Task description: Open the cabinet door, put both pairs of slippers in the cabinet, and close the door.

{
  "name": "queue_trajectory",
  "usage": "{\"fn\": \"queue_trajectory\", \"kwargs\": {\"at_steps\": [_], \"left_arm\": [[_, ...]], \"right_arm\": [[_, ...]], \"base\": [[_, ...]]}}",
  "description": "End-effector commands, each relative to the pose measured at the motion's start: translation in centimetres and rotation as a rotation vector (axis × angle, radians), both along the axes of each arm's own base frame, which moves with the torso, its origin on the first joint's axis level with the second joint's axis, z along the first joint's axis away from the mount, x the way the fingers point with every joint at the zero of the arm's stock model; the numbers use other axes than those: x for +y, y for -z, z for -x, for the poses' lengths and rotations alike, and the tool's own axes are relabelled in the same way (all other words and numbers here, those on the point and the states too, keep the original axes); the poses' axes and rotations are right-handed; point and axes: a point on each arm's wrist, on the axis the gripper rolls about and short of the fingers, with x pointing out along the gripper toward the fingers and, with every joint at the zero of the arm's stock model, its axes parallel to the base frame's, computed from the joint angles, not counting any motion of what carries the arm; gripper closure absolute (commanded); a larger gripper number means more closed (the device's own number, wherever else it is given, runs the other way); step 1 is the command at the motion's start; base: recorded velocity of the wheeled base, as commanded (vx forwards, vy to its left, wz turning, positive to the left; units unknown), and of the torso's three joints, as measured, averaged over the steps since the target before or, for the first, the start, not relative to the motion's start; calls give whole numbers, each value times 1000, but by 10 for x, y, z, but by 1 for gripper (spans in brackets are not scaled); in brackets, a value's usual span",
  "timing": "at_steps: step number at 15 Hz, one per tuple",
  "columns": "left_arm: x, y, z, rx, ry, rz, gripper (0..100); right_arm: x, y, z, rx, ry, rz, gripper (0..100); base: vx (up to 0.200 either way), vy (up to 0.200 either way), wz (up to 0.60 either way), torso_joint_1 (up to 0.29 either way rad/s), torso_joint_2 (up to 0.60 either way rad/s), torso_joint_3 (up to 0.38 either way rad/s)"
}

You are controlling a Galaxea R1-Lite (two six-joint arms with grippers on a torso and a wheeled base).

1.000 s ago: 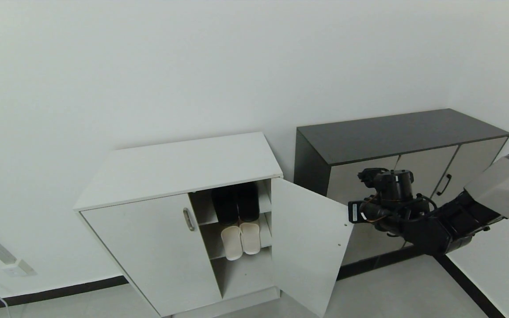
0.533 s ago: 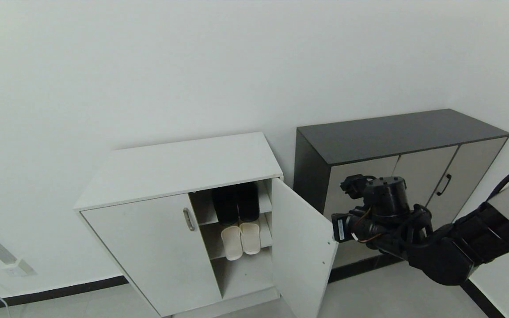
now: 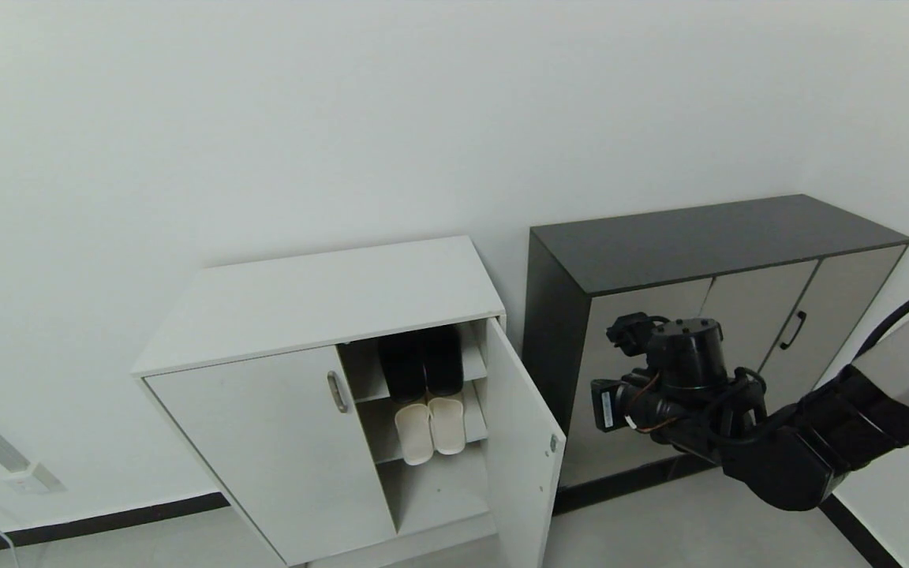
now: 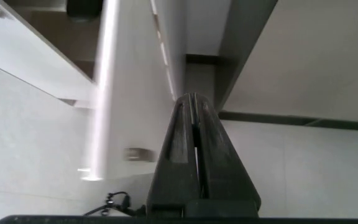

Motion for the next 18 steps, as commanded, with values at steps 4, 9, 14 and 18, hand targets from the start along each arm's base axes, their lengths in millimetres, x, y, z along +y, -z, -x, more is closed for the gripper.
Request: {"fn": "queue_trajectory", "kwargs": {"at_steps": [4,9,14,18], "left_arm": [[0,0,0,0,0,0,100],[0,0,0,0,0,0,100],[0,0,0,0,0,0,100],[0,0,0,0,0,0,100]], "right_arm": [[0,4,3,6,-13,30,100],[2,7,7,18,-26,36,100],[2,7,9,-3,-41,22,100],[1,8,9,-21,-45,24,100]], "base": [[0,0,0,0,0,0],[0,0,360,1,0,1],[0,0,360,0,0,1],[0,0,0,0,0,0]]}}
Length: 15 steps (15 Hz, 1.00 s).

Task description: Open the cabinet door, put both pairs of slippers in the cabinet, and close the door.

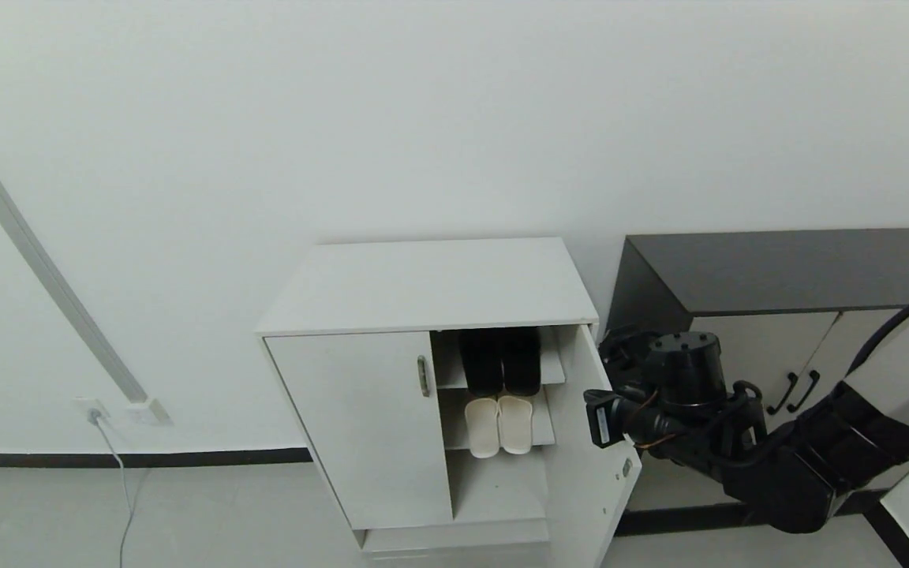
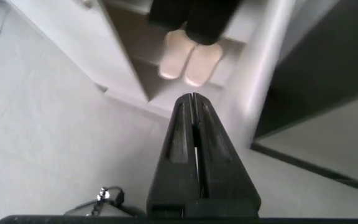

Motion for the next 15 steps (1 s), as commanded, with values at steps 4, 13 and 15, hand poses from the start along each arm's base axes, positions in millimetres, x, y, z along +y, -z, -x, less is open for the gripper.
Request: {"fn": "queue_trajectory", "kwargs": {"at_steps": [4,13,15], "left_arm": [[0,0,0,-1,-2,0,100],[0,0,0,-1,-2,0,100],[0,0,0,-1,-2,0,100]], "right_arm": [[-12,-3,-7,-43,28,48,100],[-25,25,-22,-17,119,197,100],[-8,28,-13,1,51,161,100]], "base": [[0,0,0,0,0,0],[0,0,0,0,0,0],[0,0,0,0,0,0]]}}
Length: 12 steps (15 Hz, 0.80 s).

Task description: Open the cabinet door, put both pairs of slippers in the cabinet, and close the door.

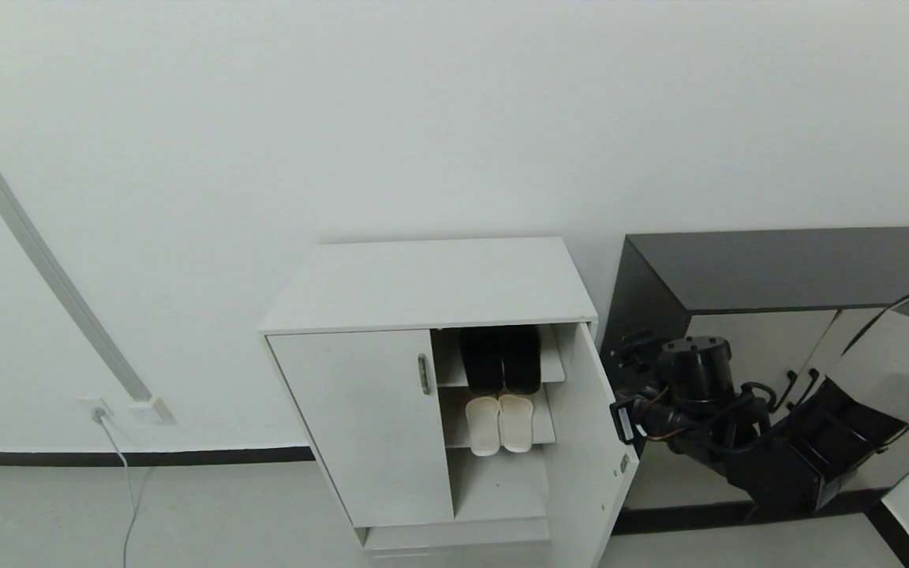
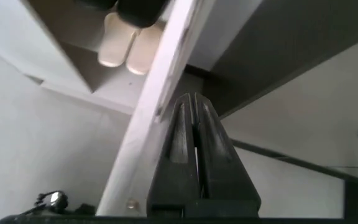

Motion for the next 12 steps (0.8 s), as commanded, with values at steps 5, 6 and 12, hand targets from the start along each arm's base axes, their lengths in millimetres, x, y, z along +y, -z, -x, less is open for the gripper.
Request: {"fn": "queue_trajectory", "kwargs": {"at_steps": [5,6,12], "left_arm": [[0,0,0,0,0,1,100],[0,0,0,0,0,1,100],[0,0,0,0,0,1,100]], "right_arm": [[29,-3,18,0,-108,-138,100],[28,-3,19,-3,-110,-140,100],[30,1,24,-8,-154,-168,100]], "base": [[0,0,0,0,0,0],[0,0,0,0,0,0],[0,0,0,0,0,0]]}}
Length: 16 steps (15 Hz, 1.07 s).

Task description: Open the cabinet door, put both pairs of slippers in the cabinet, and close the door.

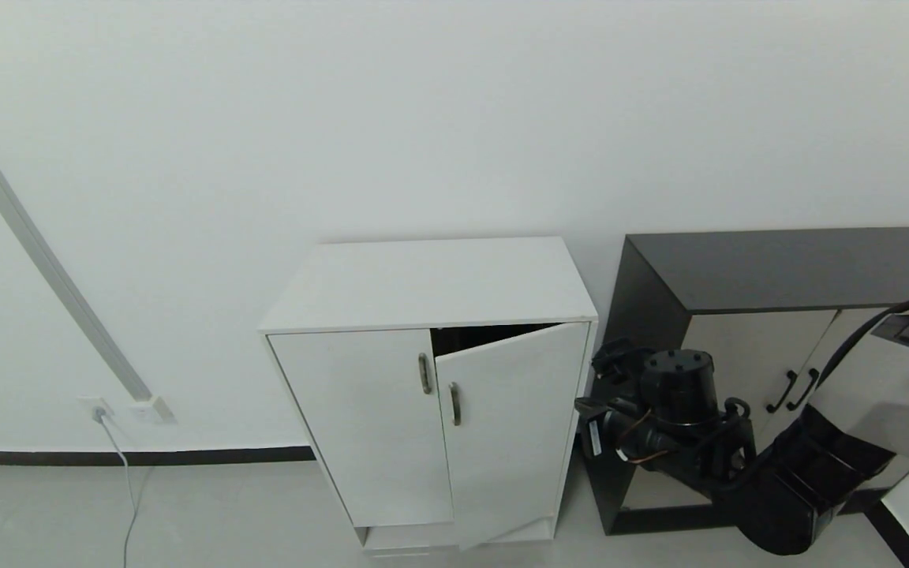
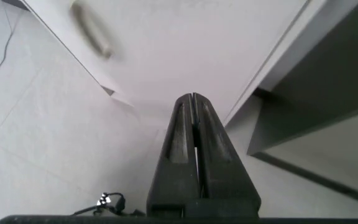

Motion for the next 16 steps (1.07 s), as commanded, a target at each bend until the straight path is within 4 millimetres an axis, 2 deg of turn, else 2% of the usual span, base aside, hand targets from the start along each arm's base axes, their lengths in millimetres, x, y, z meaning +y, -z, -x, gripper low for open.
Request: {"fn": "queue_trajectory", "kwargs": {"at_steps": [1,3,6,10,13,16], "left_arm": [[0,0,0,-1,0,1,100],[0,0,0,-1,3,-1,100],[0,0,0,-1,3,-1,100],[0,0,0,-1,3,-4,100],[0,0,0,-1,3,-2,100],[0,0,0,-1,4,-2,100]], "right_arm": [[-1,3,5,-3,-13,10,100],[0,5,5,-26,-19,19,100],[2,9,8,-28,-37,36,100],[6,19,11,-58,-55,16,100],[-2,27,34,-63,-171,-31,100],[-1,32,38,-54,-179,-25,100]], "base": [[0,0,0,0,0,0],[0,0,0,0,0,0],[0,0,600,2,5,4],[0,0,0,0,0,0],[0,0,0,0,0,0],[0,0,0,0,0,0]]}}
